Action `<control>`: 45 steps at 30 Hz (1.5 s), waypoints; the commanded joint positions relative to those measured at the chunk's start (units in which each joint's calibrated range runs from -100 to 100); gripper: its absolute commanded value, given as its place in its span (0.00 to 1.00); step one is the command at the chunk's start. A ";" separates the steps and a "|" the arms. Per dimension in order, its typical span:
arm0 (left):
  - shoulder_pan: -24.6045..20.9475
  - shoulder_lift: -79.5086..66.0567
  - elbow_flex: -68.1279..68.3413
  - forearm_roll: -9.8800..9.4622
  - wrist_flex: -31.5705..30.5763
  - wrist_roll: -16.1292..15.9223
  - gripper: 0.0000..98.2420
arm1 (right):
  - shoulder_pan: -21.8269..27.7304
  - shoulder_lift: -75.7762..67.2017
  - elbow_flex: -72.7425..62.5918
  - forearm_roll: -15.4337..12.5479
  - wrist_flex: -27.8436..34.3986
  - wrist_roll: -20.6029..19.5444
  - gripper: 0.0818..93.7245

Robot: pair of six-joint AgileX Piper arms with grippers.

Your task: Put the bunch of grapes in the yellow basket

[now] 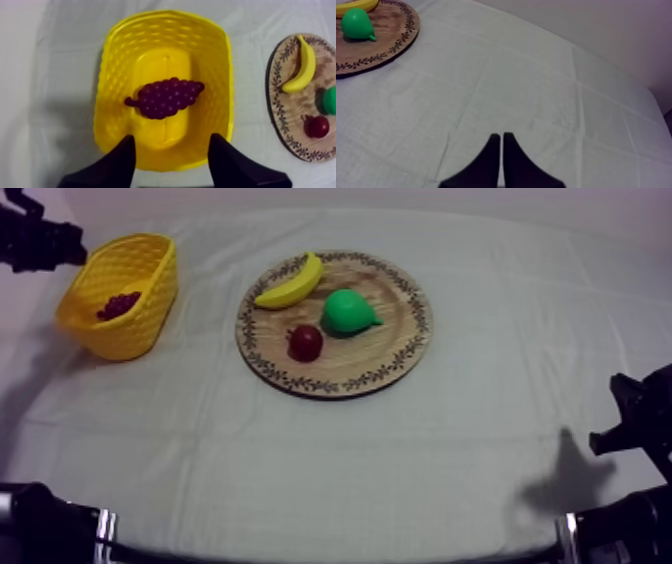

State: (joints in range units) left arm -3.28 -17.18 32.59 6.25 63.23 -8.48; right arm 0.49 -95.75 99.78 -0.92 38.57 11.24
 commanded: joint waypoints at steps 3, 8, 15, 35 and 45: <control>-1.60 -7.98 8.52 2.06 -5.02 -2.83 0.47 | -0.03 0.00 0.00 0.01 -0.02 0.02 0.00; -2.22 -13.77 15.50 3.32 -11.97 -4.35 0.35 | -0.03 0.00 0.00 0.01 -0.02 0.02 0.00; -1.54 -22.98 27.31 4.05 -25.41 -4.27 0.18 | -0.03 0.00 0.00 0.01 -0.02 0.02 0.00; 4.61 -61.37 58.96 -6.70 -39.93 11.48 0.00 | -0.03 0.00 0.00 0.01 -0.02 0.00 0.00; 7.45 -75.39 64.79 -13.28 -32.35 16.50 0.00 | -0.03 0.00 0.00 0.01 -0.02 0.02 0.00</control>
State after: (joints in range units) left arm 3.94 -89.63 97.33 -6.80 29.26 7.48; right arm 0.49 -95.75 99.78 -0.92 38.57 11.27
